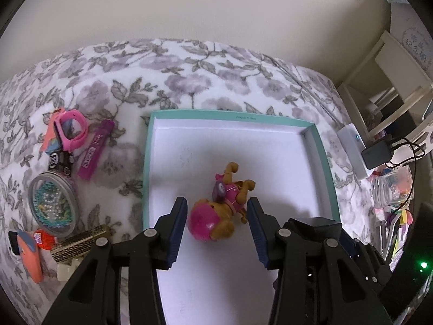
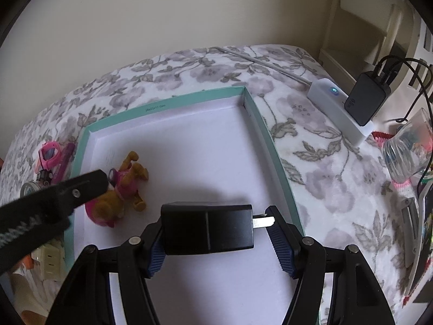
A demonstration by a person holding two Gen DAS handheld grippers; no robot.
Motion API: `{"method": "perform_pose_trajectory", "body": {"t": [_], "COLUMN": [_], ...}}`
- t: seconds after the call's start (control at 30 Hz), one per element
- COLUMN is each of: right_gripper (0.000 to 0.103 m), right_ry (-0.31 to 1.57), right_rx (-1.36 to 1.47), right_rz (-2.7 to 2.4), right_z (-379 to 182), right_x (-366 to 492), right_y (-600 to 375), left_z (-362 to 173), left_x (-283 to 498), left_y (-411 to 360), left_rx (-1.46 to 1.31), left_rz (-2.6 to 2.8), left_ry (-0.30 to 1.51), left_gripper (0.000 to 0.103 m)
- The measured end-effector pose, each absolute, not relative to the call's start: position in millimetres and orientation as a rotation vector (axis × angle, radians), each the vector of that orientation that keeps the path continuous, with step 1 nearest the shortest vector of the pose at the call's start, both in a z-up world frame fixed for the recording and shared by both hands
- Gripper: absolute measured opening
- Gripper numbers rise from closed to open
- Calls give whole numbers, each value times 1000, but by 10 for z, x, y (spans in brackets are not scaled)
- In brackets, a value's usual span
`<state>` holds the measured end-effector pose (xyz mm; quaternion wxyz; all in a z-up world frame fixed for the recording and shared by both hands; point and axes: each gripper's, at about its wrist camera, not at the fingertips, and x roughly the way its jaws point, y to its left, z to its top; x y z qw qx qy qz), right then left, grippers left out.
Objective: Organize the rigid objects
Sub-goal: 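Carry the figure into the teal-rimmed tray with the left tool while the right tool carries the charger there, then open the left tool releasing the figure while the right tool releases the charger in the tray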
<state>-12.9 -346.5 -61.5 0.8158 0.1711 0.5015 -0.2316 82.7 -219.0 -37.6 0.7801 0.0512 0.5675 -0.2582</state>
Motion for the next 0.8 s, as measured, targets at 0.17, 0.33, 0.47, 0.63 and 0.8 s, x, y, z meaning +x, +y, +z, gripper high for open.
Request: {"method": "perform_pose_trajectory", "body": {"t": [0.17, 0.33, 0.47, 0.63, 0.8], "right_gripper": [70, 70, 72, 79, 85], "right_ry": [1071, 1077, 1076, 1058, 1055], "right_rx": [331, 315, 311, 302, 275], "right_rz": [-486, -484, -484, -479, -470], "right_z": [-611, -620, -620, -582, -565], "right_x": [-108, -99, -99, -97, -106], "right_y": [-3407, -3383, -3375, -3364, -3301], "left_z": [-318, -337, -357, -344, -304], "left_x": [826, 838, 838, 835, 834], "left_y": [-2090, -1991, -1907, -1782, -1641], "left_rx": [119, 105, 94, 73, 65], "left_rz": [-531, -506, -484, -453, -405], "left_ry": [1205, 1206, 1199, 1183, 1157], "left_gripper": [67, 67, 78, 84, 88]}}
